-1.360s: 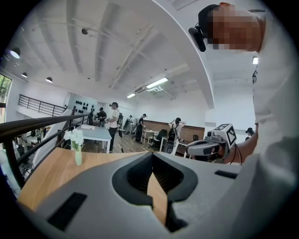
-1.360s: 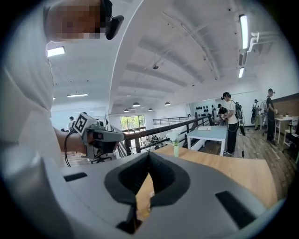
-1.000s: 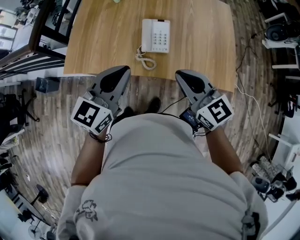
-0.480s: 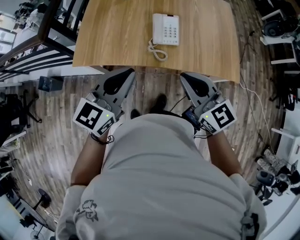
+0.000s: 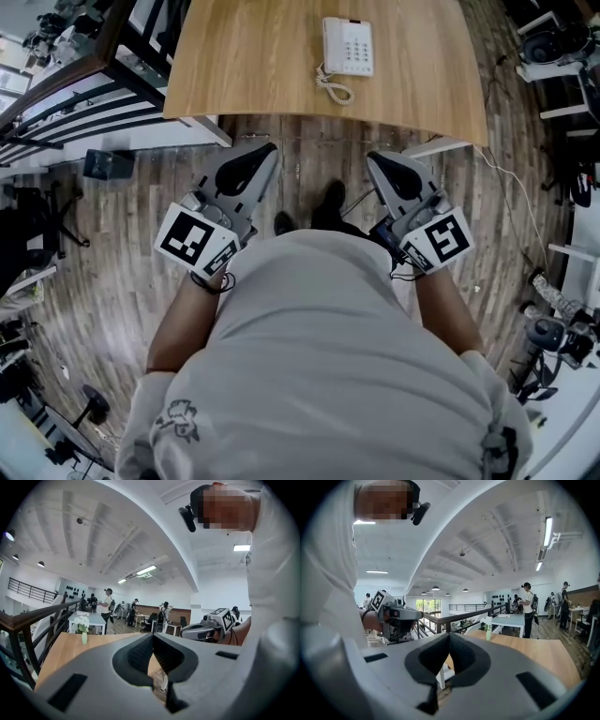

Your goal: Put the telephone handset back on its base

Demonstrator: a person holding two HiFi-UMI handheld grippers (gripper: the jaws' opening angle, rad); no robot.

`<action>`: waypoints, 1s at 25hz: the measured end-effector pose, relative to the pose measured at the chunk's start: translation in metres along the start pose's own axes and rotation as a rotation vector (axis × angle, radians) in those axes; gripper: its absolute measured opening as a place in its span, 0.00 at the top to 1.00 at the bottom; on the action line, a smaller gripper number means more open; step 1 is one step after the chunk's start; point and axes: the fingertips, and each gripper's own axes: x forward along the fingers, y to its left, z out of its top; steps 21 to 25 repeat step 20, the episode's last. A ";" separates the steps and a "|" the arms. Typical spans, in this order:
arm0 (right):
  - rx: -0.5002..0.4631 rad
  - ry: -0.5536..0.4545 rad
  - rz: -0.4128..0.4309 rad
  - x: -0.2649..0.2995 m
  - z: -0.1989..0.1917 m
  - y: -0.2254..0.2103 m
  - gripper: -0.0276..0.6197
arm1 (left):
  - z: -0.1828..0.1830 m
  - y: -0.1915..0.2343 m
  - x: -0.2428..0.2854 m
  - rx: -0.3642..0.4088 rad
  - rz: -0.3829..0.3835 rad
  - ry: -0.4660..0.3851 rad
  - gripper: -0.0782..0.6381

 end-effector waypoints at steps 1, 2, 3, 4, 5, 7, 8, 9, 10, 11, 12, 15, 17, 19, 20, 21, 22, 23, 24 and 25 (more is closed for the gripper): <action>-0.004 0.002 -0.004 -0.001 -0.001 0.005 0.95 | -0.001 -0.001 -0.005 0.002 -0.002 -0.002 0.88; -0.007 0.003 -0.009 -0.002 -0.001 0.010 0.95 | -0.001 -0.002 -0.009 0.004 -0.005 -0.004 0.88; -0.008 0.003 -0.013 -0.002 -0.001 0.014 0.95 | -0.001 -0.003 -0.013 0.005 -0.007 -0.006 0.88; -0.007 0.002 -0.016 -0.002 -0.002 0.017 0.95 | -0.001 -0.004 -0.017 0.005 -0.010 -0.009 0.88; -0.007 0.002 -0.019 -0.003 -0.002 0.020 0.95 | -0.001 -0.005 -0.020 0.005 -0.013 -0.012 0.88; -0.008 0.002 -0.024 -0.003 -0.002 0.025 0.95 | 0.000 -0.006 -0.025 0.005 -0.018 -0.018 0.88; -0.010 0.002 -0.026 -0.003 -0.001 0.027 0.95 | 0.000 -0.006 -0.027 0.005 -0.020 -0.021 0.88; -0.012 0.002 -0.028 -0.003 0.000 0.029 0.95 | 0.002 -0.006 -0.028 0.006 -0.022 -0.024 0.88; -0.015 0.002 -0.030 -0.003 0.001 0.030 0.95 | 0.003 -0.006 -0.029 0.007 -0.023 -0.027 0.88; -0.018 0.001 -0.031 -0.003 0.002 0.031 0.95 | 0.004 -0.005 -0.030 0.008 -0.023 -0.028 0.88; -0.020 0.001 -0.031 -0.002 0.003 0.032 0.95 | 0.005 -0.005 -0.031 0.010 -0.024 -0.029 0.88; -0.017 0.004 -0.030 0.000 0.003 0.032 0.95 | 0.006 -0.002 -0.031 0.009 -0.025 -0.029 0.88; -0.003 0.000 -0.029 -0.001 0.004 0.029 0.95 | 0.006 -0.003 -0.028 0.007 -0.025 -0.029 0.88; 0.002 -0.005 -0.030 -0.003 0.004 0.027 0.95 | 0.004 -0.005 -0.025 0.004 -0.025 -0.026 0.88; 0.003 -0.006 -0.030 -0.005 0.004 0.026 0.95 | 0.003 -0.006 -0.024 0.002 -0.025 -0.024 0.88; 0.003 -0.006 -0.030 -0.005 0.004 0.026 0.95 | 0.003 -0.006 -0.024 0.002 -0.025 -0.024 0.88; 0.003 -0.006 -0.030 -0.005 0.004 0.026 0.95 | 0.003 -0.006 -0.024 0.002 -0.025 -0.024 0.88; 0.003 -0.006 -0.030 -0.005 0.004 0.026 0.95 | 0.003 -0.006 -0.024 0.002 -0.025 -0.024 0.88; 0.003 -0.006 -0.030 -0.005 0.004 0.026 0.95 | 0.003 -0.006 -0.024 0.002 -0.025 -0.024 0.88; 0.003 -0.006 -0.030 -0.005 0.004 0.026 0.95 | 0.003 -0.006 -0.024 0.002 -0.025 -0.024 0.88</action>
